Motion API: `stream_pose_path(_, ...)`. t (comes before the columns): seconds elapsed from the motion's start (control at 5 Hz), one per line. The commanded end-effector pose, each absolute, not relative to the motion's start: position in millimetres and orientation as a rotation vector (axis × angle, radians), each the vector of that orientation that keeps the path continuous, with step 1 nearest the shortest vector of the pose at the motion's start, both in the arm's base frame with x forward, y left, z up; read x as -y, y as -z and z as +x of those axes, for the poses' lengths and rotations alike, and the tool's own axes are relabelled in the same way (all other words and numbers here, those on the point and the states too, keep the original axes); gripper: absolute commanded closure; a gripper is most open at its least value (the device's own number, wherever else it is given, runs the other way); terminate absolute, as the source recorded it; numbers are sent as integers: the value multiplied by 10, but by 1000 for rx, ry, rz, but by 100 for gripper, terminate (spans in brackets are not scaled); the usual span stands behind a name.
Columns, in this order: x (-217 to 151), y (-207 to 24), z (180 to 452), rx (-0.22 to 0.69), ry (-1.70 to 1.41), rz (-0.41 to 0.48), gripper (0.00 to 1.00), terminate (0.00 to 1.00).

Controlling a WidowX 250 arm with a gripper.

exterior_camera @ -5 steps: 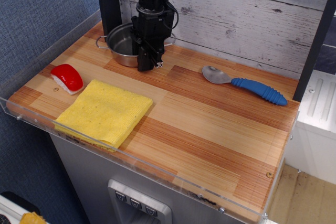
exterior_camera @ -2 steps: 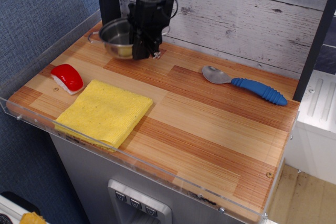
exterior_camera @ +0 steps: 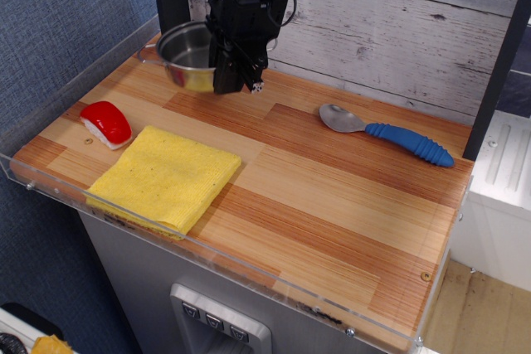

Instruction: Place the pot on top of the yellow towel

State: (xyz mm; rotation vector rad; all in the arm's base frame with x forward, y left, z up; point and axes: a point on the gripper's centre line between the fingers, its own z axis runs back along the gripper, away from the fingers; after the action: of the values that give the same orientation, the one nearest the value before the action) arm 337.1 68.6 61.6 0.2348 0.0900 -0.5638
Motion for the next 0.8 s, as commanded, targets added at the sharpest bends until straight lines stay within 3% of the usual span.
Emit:
stream_pose_path(0.0,-384,-759,2954,-83,492,226,100,0)
stream_pose_path(0.6,-353,-463,2510,-149,415,179,100,0)
